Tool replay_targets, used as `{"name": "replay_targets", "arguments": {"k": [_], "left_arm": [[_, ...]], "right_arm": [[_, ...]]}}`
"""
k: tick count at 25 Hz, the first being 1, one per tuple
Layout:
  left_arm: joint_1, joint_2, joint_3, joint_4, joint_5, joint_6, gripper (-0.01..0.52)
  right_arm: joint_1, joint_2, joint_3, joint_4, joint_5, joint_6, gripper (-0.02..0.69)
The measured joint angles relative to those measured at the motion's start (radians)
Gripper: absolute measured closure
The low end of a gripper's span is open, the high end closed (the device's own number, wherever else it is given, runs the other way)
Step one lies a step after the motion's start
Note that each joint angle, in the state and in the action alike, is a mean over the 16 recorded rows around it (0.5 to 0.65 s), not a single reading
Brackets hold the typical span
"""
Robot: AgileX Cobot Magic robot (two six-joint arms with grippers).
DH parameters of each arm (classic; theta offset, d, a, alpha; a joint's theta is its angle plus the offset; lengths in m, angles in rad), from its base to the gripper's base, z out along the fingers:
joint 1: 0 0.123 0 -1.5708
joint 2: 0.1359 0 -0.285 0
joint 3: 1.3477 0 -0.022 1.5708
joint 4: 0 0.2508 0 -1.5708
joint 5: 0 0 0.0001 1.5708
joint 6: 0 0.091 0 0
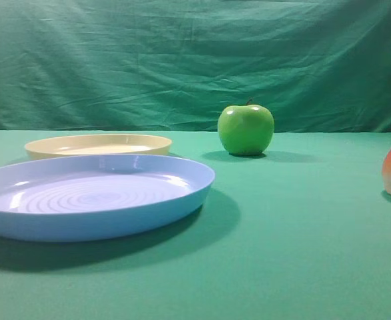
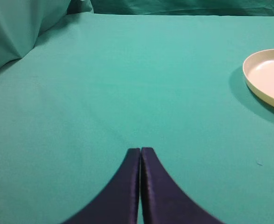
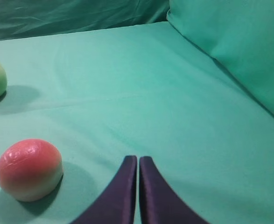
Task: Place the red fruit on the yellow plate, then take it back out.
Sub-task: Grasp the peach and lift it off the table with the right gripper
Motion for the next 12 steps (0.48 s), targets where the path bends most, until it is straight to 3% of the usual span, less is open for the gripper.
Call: {"name": "replay_targets", "arguments": {"k": [12], "left_arm": [[0.0, 0.0, 0.0, 0.0, 0.0, 0.0, 0.514]], "right_arm": [[0.0, 0.0, 0.0, 0.0, 0.0, 0.0, 0.665]]}}
